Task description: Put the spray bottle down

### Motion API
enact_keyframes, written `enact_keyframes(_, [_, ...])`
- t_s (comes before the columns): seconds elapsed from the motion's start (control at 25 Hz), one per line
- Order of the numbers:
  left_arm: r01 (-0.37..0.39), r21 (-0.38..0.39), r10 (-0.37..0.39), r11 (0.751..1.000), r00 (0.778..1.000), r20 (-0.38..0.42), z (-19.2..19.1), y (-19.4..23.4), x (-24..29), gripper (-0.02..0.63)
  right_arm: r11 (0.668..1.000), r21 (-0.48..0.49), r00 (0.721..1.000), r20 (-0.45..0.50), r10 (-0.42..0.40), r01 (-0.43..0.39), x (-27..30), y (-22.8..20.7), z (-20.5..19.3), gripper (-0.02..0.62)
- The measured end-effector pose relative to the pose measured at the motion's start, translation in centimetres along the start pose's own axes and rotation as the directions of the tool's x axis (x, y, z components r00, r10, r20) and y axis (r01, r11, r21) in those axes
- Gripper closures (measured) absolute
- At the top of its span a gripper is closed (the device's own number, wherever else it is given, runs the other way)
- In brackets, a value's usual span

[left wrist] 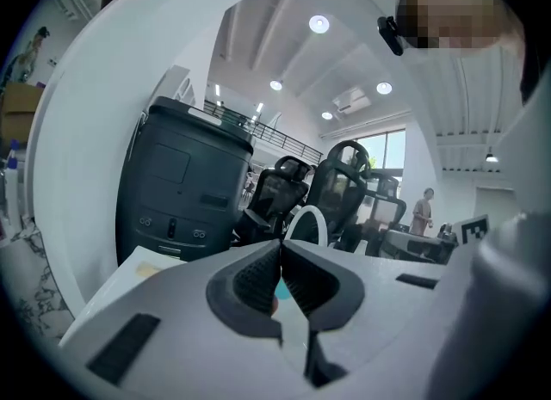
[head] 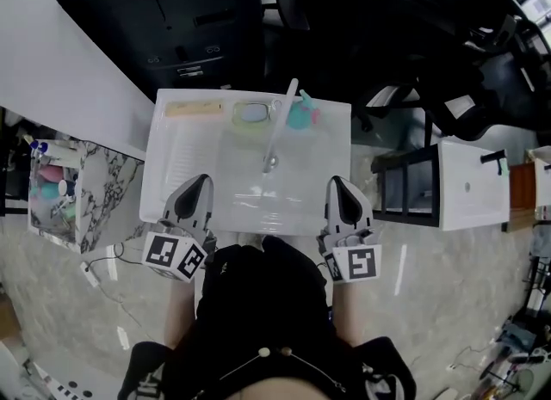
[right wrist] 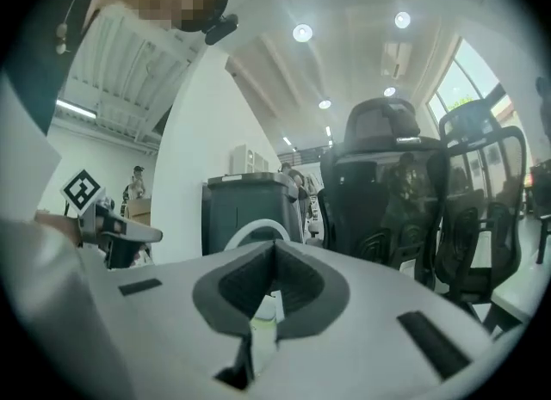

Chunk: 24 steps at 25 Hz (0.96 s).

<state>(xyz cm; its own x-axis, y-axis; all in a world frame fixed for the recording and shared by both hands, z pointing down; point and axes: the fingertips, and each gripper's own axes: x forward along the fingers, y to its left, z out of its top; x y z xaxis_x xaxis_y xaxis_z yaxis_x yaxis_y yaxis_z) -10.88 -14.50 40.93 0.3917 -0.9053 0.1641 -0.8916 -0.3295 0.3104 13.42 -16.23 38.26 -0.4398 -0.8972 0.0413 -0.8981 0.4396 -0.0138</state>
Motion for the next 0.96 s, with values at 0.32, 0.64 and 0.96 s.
enact_keyframes(0.32, [0.034, 0.087, -0.036, 0.996, 0.999, 0.015, 0.3, -2.1, -0.9, 0.598, 0.995, 0.016, 0.995, 0.016, -0.102, 0.102, -2.7, 1.4, 1.0, 0.594])
enact_keyframes(0.64, [0.058, 0.066, -0.06, 0.996, 0.998, 0.021, 0.3, -3.0, -1.4, 0.598, 0.991, 0.012, 0.991, 0.025, -0.133, 0.133, -4.9, 0.6, 1.5, 0.594])
enact_keyframes(0.96, [0.052, 0.068, -0.053, 0.996, 0.998, 0.022, 0.1, -3.4, -1.7, 0.598, 0.989, 0.015, 0.989, 0.028, -0.145, 0.144, -5.2, -0.2, 1.2, 0.594])
